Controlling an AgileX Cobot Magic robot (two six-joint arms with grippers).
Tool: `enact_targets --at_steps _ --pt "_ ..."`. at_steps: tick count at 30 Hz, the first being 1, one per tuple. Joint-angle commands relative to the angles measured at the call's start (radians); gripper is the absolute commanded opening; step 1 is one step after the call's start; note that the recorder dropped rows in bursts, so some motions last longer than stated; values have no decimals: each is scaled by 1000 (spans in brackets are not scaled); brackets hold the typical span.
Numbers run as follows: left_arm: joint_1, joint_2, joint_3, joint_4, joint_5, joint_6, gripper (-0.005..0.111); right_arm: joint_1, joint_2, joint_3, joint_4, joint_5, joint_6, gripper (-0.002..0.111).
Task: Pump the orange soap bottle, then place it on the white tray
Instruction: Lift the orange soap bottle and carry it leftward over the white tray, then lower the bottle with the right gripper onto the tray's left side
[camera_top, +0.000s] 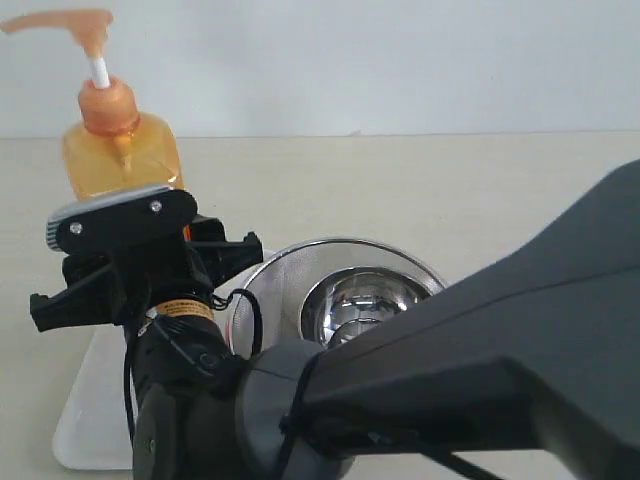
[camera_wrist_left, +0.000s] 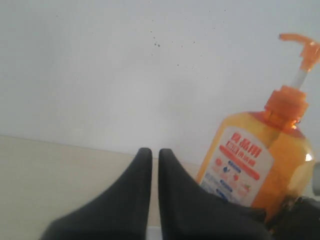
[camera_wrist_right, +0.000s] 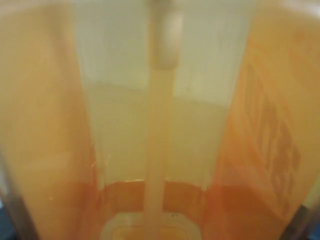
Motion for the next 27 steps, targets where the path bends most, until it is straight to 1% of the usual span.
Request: enact_targets --at_steps 1,5,7,13,17,24,25,27 --pt "3 -3 2 -4 -1 -8 5 4 42 -27 9 -85 32 0" --pt "3 -3 2 -4 -1 -8 5 12 50 -27 77 -87 -39 0" --pt "3 -3 2 -4 -1 -8 5 14 61 -27 77 -151 -34 0" --pt "3 -3 2 -4 -1 -8 5 23 108 -29 102 -191 29 0" --pt "3 -3 2 -4 -1 -8 5 30 108 -29 102 -194 26 0" --pt "3 -3 2 -4 -1 -8 5 32 108 -29 94 -139 28 0" --pt "3 -3 2 -4 -1 -8 5 32 108 -29 94 -133 33 1" --pt "3 -3 2 -4 -1 -8 5 32 108 -29 88 -114 36 9"
